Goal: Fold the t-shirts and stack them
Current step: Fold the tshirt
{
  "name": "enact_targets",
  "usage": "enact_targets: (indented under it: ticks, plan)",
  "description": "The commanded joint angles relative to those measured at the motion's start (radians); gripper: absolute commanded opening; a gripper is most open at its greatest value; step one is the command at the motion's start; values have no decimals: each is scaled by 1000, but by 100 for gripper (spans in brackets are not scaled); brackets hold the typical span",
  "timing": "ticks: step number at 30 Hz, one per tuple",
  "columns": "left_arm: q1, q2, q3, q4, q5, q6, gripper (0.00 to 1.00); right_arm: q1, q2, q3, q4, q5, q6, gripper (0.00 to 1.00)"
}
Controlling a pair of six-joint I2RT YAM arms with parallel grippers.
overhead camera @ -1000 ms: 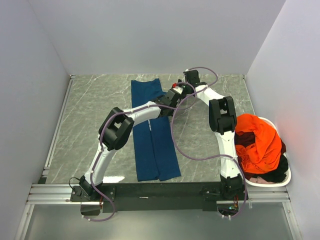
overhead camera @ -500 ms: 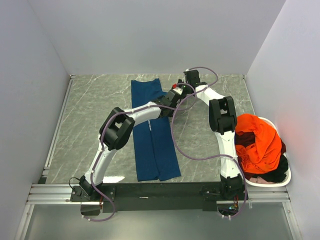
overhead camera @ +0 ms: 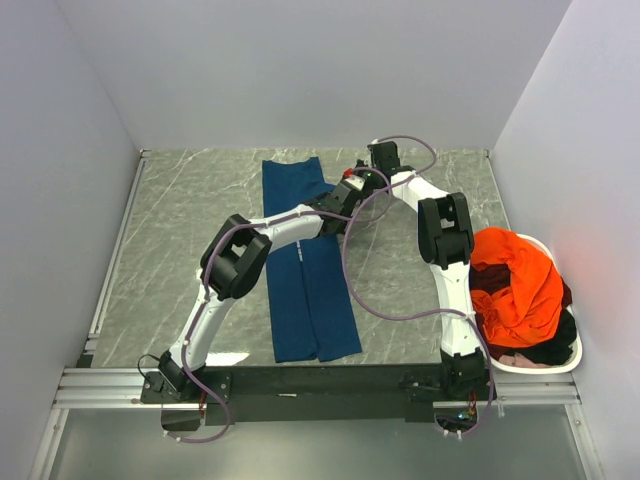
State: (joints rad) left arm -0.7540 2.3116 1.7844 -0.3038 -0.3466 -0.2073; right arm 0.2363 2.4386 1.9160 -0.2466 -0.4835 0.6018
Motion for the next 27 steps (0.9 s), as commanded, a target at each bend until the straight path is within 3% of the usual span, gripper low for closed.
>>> enact_targets:
  ticks: [1,27]
  plan:
    - [4,-83,-9,0,12,-40,10,-8,-67,6,26,0,-7,9]
    - [180,-202,-143,25,219,-208,9,18,-56,84,132,-79,105,10]
